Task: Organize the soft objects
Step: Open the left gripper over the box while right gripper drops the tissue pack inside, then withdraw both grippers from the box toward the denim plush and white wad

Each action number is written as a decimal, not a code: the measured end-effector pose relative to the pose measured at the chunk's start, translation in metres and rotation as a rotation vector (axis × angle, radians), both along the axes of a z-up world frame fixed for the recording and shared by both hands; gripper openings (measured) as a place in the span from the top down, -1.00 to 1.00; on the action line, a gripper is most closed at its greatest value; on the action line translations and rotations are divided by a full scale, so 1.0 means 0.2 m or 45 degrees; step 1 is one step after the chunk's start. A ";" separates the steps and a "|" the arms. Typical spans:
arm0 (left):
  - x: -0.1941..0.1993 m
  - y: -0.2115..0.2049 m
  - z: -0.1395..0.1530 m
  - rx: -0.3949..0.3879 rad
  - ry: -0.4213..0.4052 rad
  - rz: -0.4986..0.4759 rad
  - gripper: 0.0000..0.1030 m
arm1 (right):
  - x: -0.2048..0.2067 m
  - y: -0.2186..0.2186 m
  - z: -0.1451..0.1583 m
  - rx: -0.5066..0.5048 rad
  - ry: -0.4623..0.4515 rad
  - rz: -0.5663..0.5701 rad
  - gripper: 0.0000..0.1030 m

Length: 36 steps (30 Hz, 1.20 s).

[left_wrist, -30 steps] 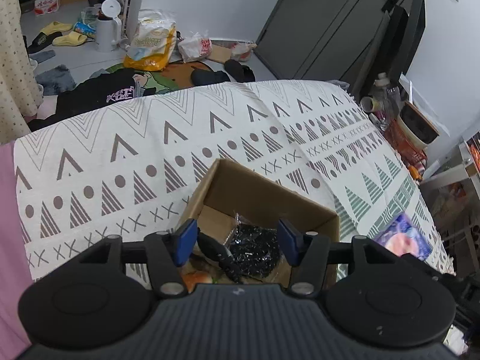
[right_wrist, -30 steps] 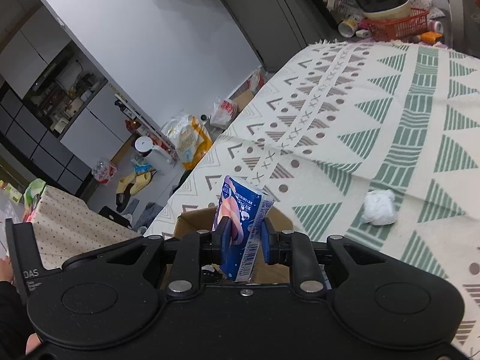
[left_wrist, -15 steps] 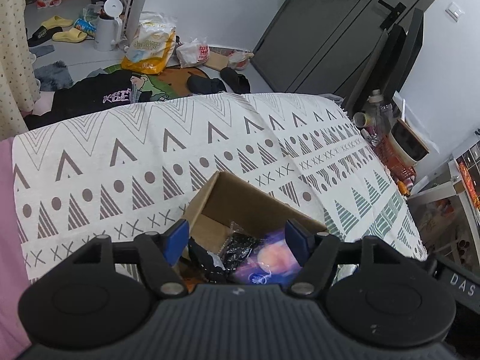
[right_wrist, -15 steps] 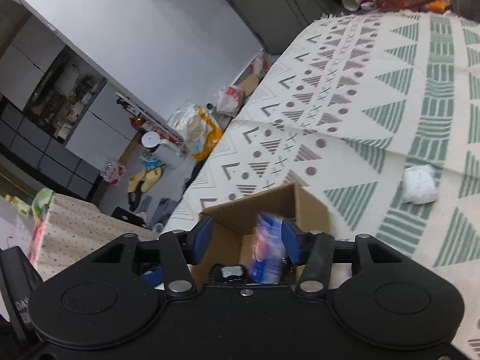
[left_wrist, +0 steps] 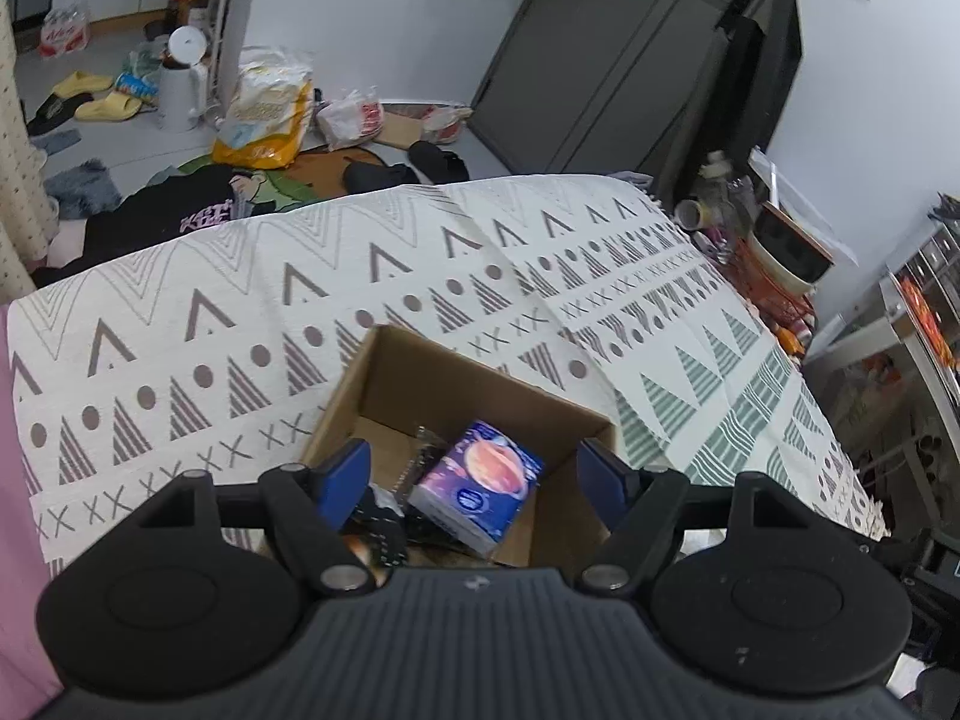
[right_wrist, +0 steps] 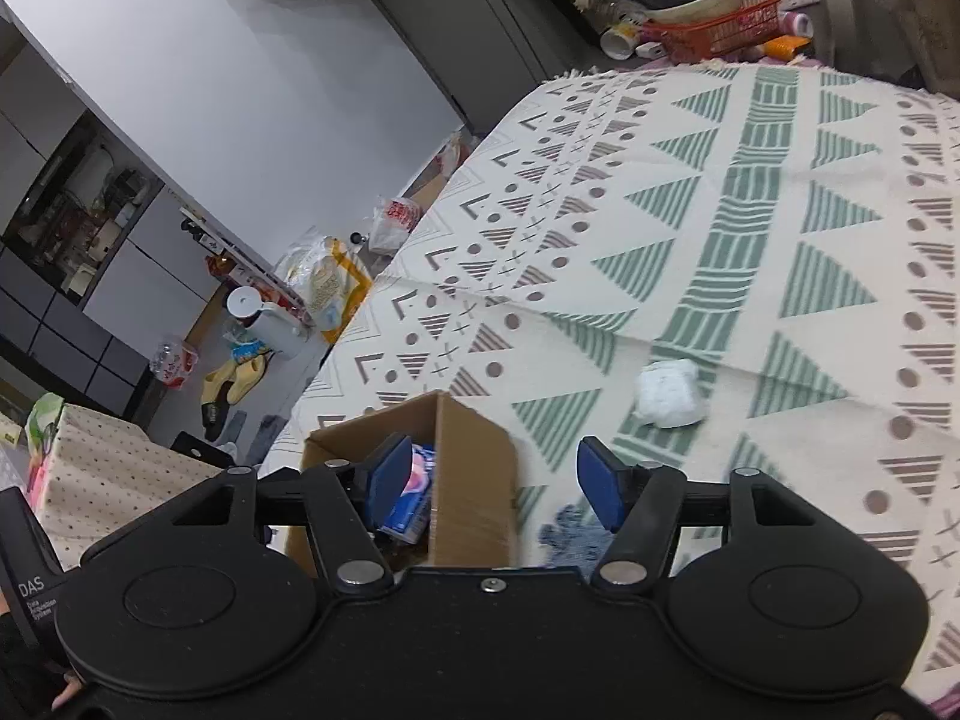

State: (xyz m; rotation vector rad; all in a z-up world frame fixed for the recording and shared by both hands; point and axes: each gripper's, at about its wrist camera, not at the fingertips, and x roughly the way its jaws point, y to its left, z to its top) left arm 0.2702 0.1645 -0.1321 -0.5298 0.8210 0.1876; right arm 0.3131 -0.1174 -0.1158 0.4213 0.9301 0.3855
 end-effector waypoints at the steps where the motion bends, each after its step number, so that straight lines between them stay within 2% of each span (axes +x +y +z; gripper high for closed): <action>1: 0.00 -0.02 0.00 0.012 0.000 -0.006 -0.44 | 0.00 -0.02 0.00 -0.009 -0.004 0.002 -0.21; 8: -0.01 -0.17 0.04 0.048 -0.024 -0.073 -0.44 | -0.02 -0.19 0.02 -0.032 -0.016 -0.054 -0.36; 13: -0.01 -0.32 0.06 0.069 -0.048 -0.155 -0.44 | -0.02 -0.28 0.01 -0.084 -0.047 -0.072 -0.70; 15: -0.02 -0.38 0.06 0.089 -0.057 -0.195 -0.44 | -0.03 -0.31 -0.02 -0.112 -0.065 -0.071 -0.72; 17: -0.02 -0.45 0.05 0.115 -0.059 -0.227 -0.44 | -0.05 -0.36 -0.07 -0.087 -0.062 -0.087 -0.73; 21: -0.03 -0.56 0.01 0.159 -0.042 -0.279 -0.43 | -0.04 -0.44 -0.16 -0.043 -0.004 -0.138 -0.73; 28: -0.02 -0.68 -0.01 0.208 -0.024 -0.328 -0.35 | -0.01 -0.52 -0.22 0.011 0.053 -0.164 -0.76; 32: -0.01 -0.77 -0.05 0.241 -0.005 -0.365 -0.23 | -0.01 -0.53 -0.26 0.043 0.103 -0.152 -0.76; 36: 0.01 -0.83 -0.11 0.257 0.051 -0.403 0.00 | 0.00 -0.53 -0.29 0.088 0.151 -0.142 -0.76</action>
